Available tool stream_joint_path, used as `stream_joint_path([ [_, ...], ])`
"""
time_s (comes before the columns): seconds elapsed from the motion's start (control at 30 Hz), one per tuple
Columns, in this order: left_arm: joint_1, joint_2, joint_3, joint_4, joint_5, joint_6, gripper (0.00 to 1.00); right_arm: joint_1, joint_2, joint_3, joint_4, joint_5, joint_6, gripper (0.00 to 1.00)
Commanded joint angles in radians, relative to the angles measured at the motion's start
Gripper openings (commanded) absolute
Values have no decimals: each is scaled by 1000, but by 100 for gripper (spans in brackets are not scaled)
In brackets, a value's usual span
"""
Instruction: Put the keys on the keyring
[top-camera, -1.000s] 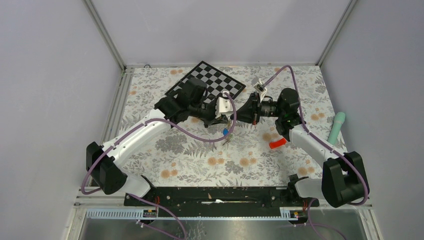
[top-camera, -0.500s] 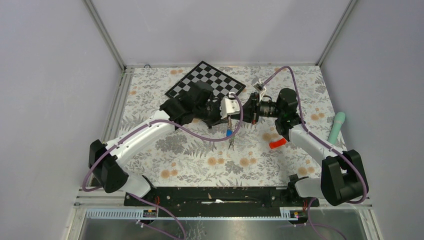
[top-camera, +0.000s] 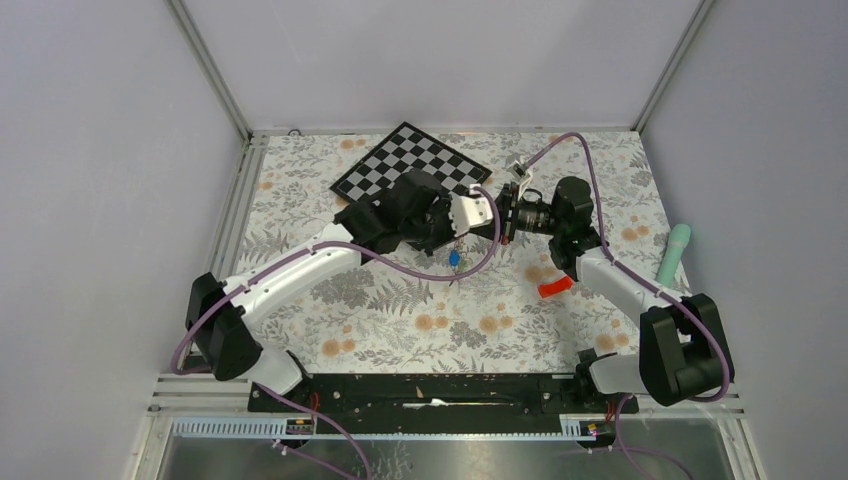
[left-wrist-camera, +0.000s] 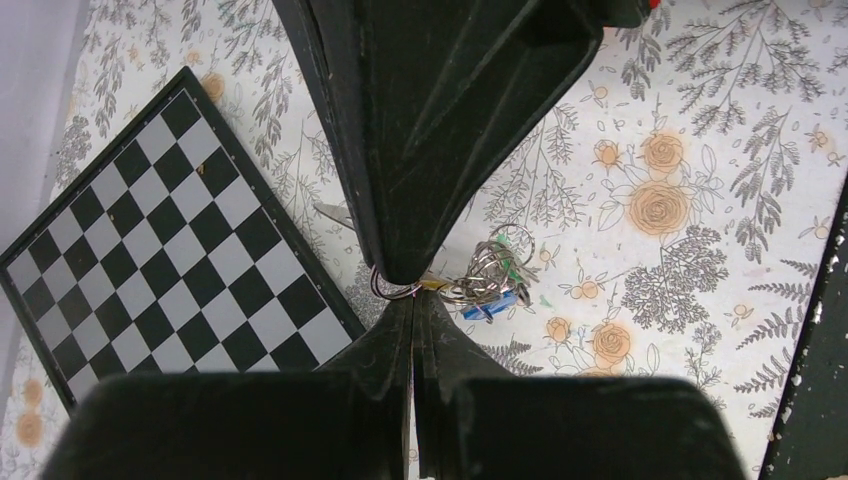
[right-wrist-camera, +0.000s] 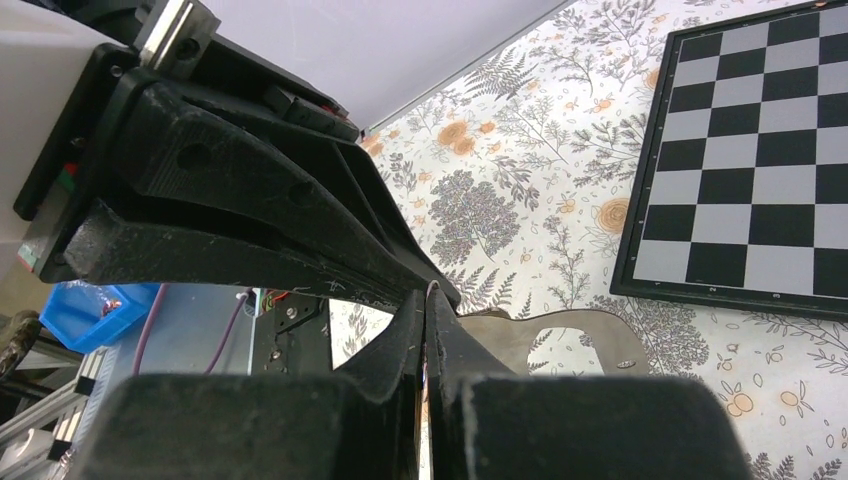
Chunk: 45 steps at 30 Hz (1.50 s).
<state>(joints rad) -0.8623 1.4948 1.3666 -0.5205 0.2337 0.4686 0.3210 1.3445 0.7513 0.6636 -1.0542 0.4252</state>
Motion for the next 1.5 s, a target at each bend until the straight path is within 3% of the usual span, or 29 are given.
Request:
stream_joint_path([
  [0.0,-42,17,35,141,9,-50,0,13,0,12,71,31,18,0],
  [0.4,-41,28,39,201,-62,-175,1,9,-1,4,68,46,8,0],
  [0.57,-22,0,19,180,16,-162,18,-13,-13,10,41,42,-22,0],
  [0.73,66,-53,9,158,138,-172,36,-25,-22,12,30,8,-63,0],
  [0.87,139,-78,22,142,259,-174,43,-25,-22,5,75,-50,-63,0],
  [1.17,207,-48,37,107,549,-161,39,-26,-39,-2,109,-90,-50,0],
  [1.47,208,12,57,94,614,-134,30,-25,-44,-9,143,-106,-29,0],
])
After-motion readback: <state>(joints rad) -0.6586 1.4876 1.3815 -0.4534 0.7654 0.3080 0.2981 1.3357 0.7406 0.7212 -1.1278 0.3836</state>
